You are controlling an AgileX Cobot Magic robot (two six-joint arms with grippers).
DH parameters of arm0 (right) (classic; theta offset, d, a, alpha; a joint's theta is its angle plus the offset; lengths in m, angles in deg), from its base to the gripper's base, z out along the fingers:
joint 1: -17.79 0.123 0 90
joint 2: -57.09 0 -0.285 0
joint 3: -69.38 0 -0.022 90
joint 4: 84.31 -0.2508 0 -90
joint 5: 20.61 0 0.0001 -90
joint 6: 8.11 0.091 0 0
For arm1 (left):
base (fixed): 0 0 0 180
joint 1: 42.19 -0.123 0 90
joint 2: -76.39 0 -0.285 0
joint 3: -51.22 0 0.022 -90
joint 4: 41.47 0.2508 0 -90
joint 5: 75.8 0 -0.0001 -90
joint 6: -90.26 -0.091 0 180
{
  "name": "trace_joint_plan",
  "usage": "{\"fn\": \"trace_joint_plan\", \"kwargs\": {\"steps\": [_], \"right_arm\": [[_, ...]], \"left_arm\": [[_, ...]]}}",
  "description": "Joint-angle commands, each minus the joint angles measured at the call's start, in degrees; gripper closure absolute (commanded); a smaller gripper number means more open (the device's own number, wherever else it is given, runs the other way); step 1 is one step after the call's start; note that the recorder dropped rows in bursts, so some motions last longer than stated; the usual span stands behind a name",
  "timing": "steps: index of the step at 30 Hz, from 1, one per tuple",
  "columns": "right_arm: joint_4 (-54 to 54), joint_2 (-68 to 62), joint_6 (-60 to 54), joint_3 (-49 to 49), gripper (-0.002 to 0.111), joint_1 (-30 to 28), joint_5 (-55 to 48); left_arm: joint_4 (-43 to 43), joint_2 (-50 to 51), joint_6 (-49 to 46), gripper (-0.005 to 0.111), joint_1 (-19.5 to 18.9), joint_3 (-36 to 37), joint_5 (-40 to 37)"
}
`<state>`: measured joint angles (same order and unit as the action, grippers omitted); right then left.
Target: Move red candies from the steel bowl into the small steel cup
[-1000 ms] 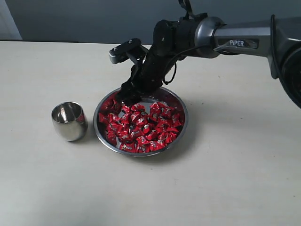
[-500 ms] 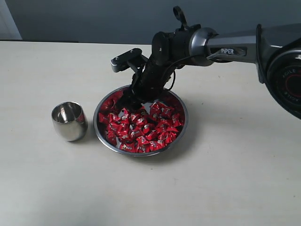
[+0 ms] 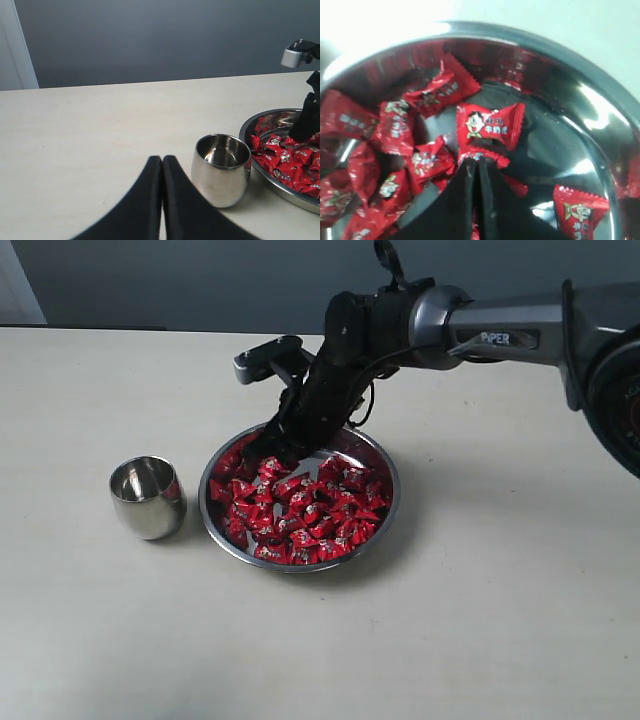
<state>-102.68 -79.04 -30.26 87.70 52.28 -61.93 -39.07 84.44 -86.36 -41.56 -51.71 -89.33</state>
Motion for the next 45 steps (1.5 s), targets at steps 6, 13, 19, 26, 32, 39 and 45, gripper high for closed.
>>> {"fn": "trace_joint_plan", "kwargs": {"steps": [6,13,19,26,32,39,45], "right_arm": [[-11.2,8.1,-3.1,0.2,0.109,1.6,-0.1],[-21.7,9.4,-13.5,0.2,0.109,6.7,0.0],[-22.1,9.1,-14.2,0.2,0.109,11.2,4.5],[-22.5,6.0,-15.4,0.2,0.103,11.8,8.6],[-23.1,4.5,-15.5,0.2,0.074,11.8,9.5],[-14.3,6.6,-8.3,0.2,0.074,8.2,6.0],[-7.1,5.1,-2.0,0.2,0.074,3.6,0.0]], "left_arm": [[0.0,-0.3,0.1,0.106,0.1,0.1,-0.1],[0.0,-0.3,0.1,0.106,0.1,0.1,-0.1],[0.0,-0.3,0.1,0.106,0.1,0.1,-0.1],[0.0,-0.3,0.1,0.106,0.1,0.1,-0.1],[0.0,-0.3,0.1,0.106,0.1,0.1,-0.1],[0.0,-0.3,0.1,0.106,0.1,0.1,-0.1],[0.0,-0.3,0.1,0.106,0.1,0.1,-0.1]]}}
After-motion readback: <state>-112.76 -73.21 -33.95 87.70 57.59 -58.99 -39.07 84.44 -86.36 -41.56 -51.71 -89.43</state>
